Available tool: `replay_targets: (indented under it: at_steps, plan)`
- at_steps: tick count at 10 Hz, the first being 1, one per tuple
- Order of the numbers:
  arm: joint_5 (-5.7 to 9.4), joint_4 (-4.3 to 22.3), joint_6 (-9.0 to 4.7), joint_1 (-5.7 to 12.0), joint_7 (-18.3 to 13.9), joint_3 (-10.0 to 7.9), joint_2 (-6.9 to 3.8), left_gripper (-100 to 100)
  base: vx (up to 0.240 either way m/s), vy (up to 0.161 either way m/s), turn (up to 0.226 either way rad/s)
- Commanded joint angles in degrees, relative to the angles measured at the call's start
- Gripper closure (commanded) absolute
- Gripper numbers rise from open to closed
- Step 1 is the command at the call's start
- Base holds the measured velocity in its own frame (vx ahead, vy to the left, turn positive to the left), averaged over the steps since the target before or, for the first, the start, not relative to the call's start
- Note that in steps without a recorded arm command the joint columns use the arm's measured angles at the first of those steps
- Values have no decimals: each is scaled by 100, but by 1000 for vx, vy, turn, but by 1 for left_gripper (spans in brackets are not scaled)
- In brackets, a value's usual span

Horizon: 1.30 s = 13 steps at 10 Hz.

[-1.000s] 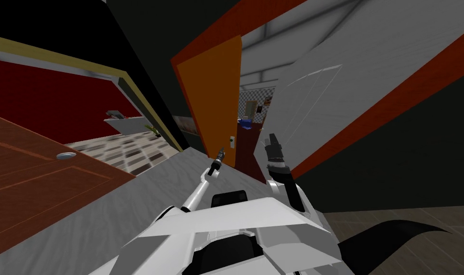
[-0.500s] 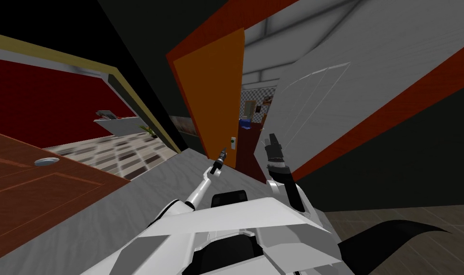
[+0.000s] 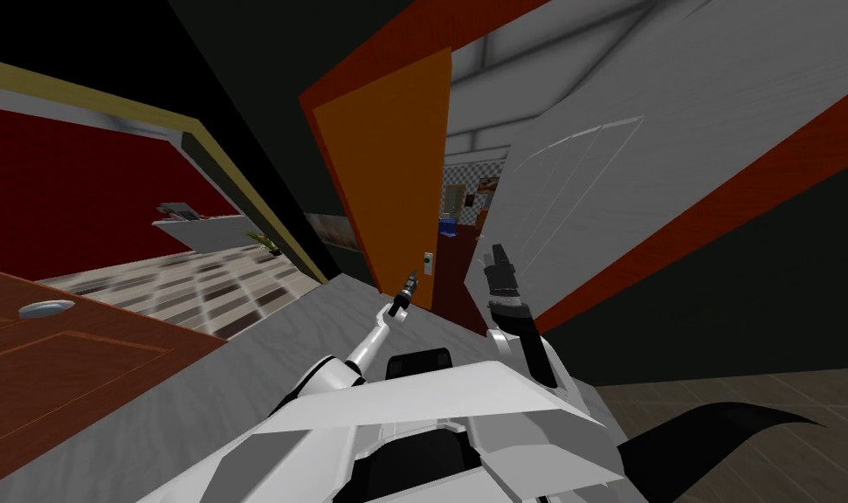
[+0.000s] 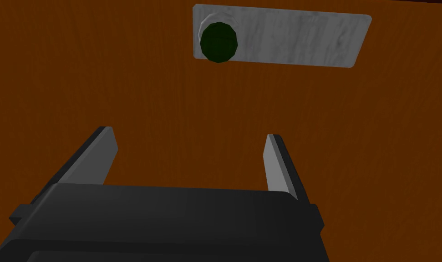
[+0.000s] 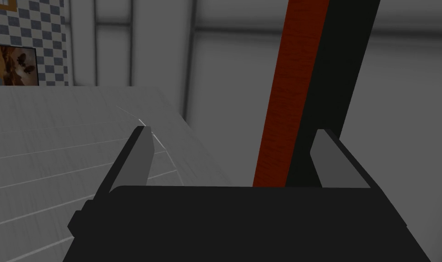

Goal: Push the door open

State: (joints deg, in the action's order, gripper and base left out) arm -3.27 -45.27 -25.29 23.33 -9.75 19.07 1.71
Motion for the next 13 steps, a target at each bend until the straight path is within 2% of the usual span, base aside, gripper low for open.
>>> replay_targets:
  at_steps: [1, 2, 3, 4, 8, 11, 13]
  plan:
    - [2, 189, 3, 127, -20, 34, 56, -100, 79, 66, -37]
    - [4, 162, -12, 107, -9, 12, 44, -100, 33, 31, -8]
    - [10, 194, -23, 123, -4, -6, -109, -100, 81, -37, -34]
    - [13, 201, -26, 124, 1, -17, -174, -100, 157, -78, -22]
    - [27, 232, -41, 132, 21, -66, -297, -100, 170, -92, -21]
    - [39, 259, -53, 139, 38, -109, -210, -100, 195, -110, -26]
    - [47, 276, -61, 143, 49, -136, -52, -100, 195, -100, -22]
